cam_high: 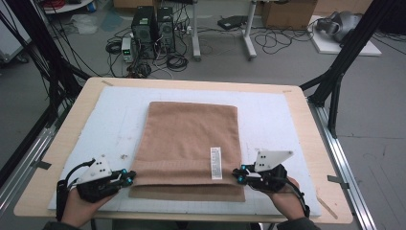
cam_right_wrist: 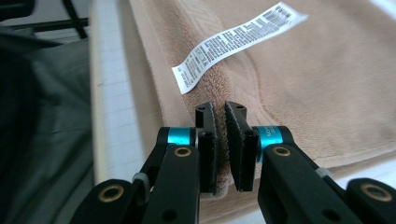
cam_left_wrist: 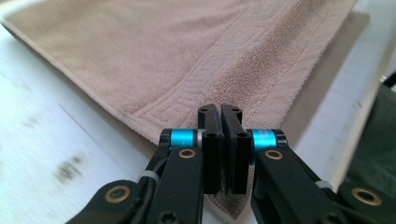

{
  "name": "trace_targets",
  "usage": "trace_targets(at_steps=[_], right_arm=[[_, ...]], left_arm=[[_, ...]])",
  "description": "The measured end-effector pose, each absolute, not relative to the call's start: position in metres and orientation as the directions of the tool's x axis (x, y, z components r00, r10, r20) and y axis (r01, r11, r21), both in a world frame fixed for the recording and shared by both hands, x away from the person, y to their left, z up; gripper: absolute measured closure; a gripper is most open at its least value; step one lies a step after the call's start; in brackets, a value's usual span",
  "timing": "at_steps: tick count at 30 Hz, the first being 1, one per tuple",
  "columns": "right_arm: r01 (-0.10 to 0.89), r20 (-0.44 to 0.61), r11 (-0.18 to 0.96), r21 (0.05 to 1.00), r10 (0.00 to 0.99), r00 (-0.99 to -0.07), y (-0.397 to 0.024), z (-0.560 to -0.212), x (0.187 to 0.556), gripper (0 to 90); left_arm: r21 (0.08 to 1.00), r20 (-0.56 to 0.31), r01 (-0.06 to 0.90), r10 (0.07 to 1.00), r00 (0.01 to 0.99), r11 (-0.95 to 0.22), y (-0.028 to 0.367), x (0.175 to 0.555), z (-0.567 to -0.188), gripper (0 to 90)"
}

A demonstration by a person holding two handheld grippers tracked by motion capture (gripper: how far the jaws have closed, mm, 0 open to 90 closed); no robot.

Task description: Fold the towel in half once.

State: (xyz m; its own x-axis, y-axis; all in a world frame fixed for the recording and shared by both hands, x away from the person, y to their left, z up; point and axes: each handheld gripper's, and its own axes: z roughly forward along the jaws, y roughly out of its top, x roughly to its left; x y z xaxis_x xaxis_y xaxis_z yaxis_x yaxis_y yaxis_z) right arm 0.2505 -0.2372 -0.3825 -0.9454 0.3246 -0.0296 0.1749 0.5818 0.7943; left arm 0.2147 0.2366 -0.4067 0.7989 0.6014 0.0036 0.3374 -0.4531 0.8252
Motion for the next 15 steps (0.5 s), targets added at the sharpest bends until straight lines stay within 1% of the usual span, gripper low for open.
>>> trace_targets(at_steps=[1,2,3,4,5,8,10,13,15], right_arm=[[0.194,0.005,0.585,0.788,0.309,-0.951,-0.237,-0.388,0.249,81.5],[0.208,0.028,0.592,0.778,0.298,-0.954,-0.237,-0.394,0.249,77.6],[0.222,0.035,0.599,0.769,0.307,-0.951,-0.237,-0.4,0.248,73.1],[0.232,0.042,0.596,0.769,0.315,-0.948,-0.238,-0.404,0.249,71.6],[0.245,0.058,0.583,0.774,0.32,-0.946,-0.239,-0.407,0.251,70.5],[0.261,0.061,0.575,0.775,0.343,-0.937,-0.24,-0.413,0.257,68.7],[0.272,0.074,0.577,0.77,0.343,-0.937,-0.239,-0.42,0.262,68.7],[0.295,0.086,0.604,0.74,0.35,-0.933,-0.235,-0.432,0.265,68.1],[0.304,0.097,0.614,0.728,0.347,-0.933,-0.233,-0.44,0.267,66.6]], left_arm=[[0.816,-0.006,0.348,0.596,0.803,-0.461,0.237,0.214,-0.414,85.8],[0.808,-0.02,0.368,0.603,0.798,-0.46,0.238,0.215,-0.42,81.4],[0.801,-0.026,0.385,0.617,0.787,-0.458,0.239,0.217,-0.425,73.5],[0.8,-0.03,0.394,0.627,0.779,-0.451,0.241,0.219,-0.429,69.5],[0.802,-0.033,0.4,0.635,0.772,-0.444,0.242,0.221,-0.432,69.0],[0.798,-0.023,0.404,0.648,0.761,-0.446,0.242,0.229,-0.435,66.5],[0.794,-0.039,0.414,0.641,0.767,-0.446,0.24,0.233,-0.438,66.1],[0.784,-0.037,0.42,0.64,0.767,-0.457,0.236,0.236,-0.445,66.1],[0.792,-0.058,0.427,0.643,0.764,-0.436,0.238,0.237,-0.446,66.0]])
